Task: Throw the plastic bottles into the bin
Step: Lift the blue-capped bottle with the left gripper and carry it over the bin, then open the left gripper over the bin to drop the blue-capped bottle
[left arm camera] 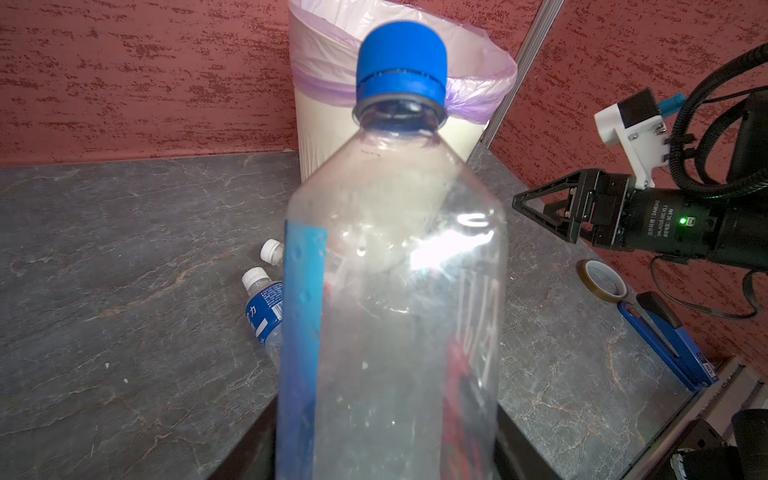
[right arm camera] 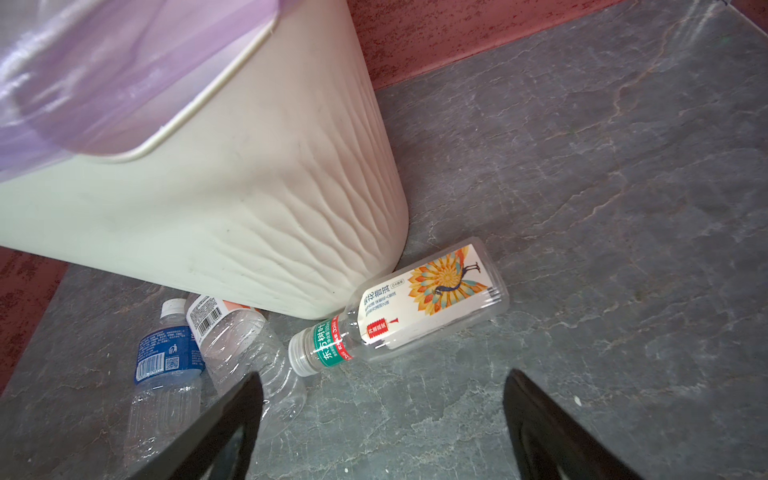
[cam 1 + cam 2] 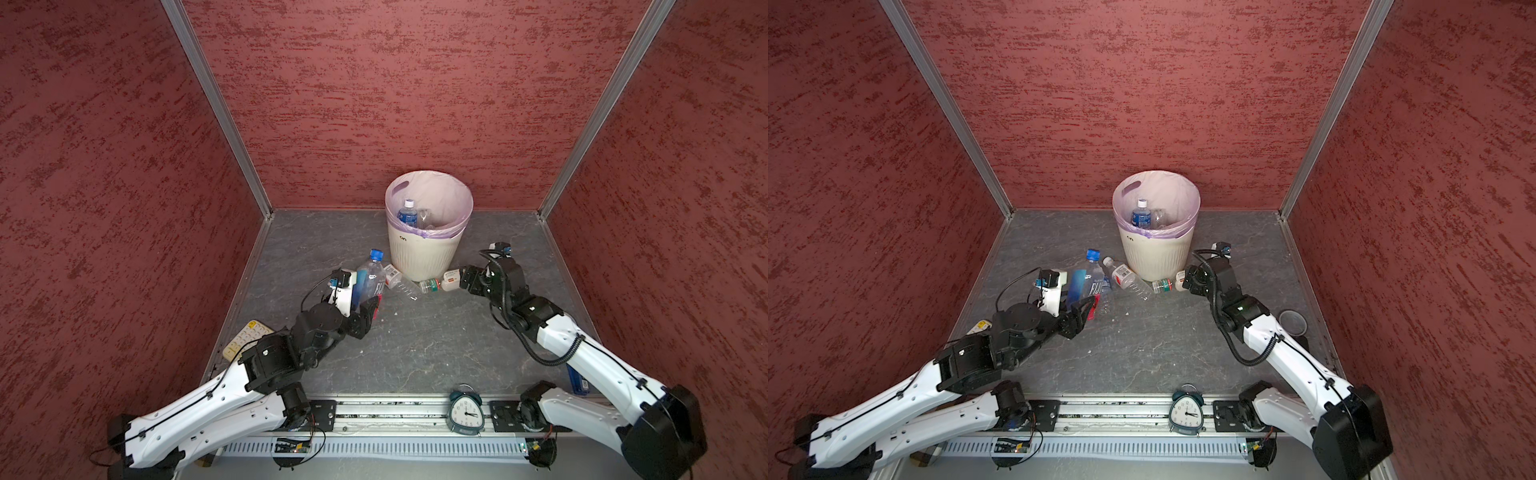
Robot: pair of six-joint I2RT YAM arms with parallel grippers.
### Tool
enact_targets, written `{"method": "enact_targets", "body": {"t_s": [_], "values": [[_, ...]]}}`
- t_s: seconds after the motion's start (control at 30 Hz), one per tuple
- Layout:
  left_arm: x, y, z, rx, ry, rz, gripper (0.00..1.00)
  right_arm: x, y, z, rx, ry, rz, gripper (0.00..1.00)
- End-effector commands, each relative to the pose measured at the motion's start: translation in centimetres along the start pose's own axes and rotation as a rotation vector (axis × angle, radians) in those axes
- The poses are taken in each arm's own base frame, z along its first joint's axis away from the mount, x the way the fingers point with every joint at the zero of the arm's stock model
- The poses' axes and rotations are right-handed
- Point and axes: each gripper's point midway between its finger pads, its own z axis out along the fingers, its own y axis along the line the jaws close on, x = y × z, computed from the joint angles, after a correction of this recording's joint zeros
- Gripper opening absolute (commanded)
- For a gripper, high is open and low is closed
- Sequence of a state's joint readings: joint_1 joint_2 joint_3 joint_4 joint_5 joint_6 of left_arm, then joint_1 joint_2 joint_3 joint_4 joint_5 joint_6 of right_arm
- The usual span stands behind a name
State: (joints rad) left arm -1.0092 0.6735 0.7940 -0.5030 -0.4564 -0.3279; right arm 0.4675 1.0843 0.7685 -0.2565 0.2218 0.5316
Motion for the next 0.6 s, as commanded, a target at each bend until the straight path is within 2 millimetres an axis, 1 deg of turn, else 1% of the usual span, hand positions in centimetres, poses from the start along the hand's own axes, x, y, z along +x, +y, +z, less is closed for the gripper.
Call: {"method": "enact_targets", "body": {"t_s": [0.0,0.07,0.17,0.27,0.3,0.4,0.5,0.53,0.57], "values": [[-2.4,-0.1,-0.8,-0.008,-0.045,0.007,0.60,-0.4,0.3,0.1,-0.024,-0.018,0.033,0.91],[-3.8,-0.6,-0.6,-0.008,-0.056,0.031,0.60,-0.2,0.1,0.0,-0.023,-0.021,0.035,0.91],[-6.2,-1.5,0.2,0.007,-0.076,0.063,0.60,0.0,-0.2,-0.3,-0.023,-0.023,0.036,0.91],[-10.3,-2.5,1.9,0.048,-0.124,0.069,0.60,0.1,-0.2,-0.7,-0.031,-0.027,0.045,0.91],[-12.1,-2.9,2.6,0.072,-0.143,0.064,0.60,0.2,-0.1,-0.8,-0.041,-0.026,0.052,0.91],[-16.9,-4.1,6.3,0.138,-0.197,0.052,0.60,0.7,0.3,-0.7,-0.076,-0.010,0.080,0.91],[-20.7,-4.8,11.4,0.179,-0.199,0.046,0.62,0.9,0.4,-0.7,-0.086,-0.006,0.100,0.91],[-21.3,-4.9,13.5,0.182,-0.174,0.050,0.67,0.9,0.4,-0.8,-0.089,-0.007,0.105,0.91],[-21.5,-4.7,15.4,0.179,-0.138,0.051,0.75,0.8,0.4,-1.0,-0.091,-0.009,0.108,0.91]]}}
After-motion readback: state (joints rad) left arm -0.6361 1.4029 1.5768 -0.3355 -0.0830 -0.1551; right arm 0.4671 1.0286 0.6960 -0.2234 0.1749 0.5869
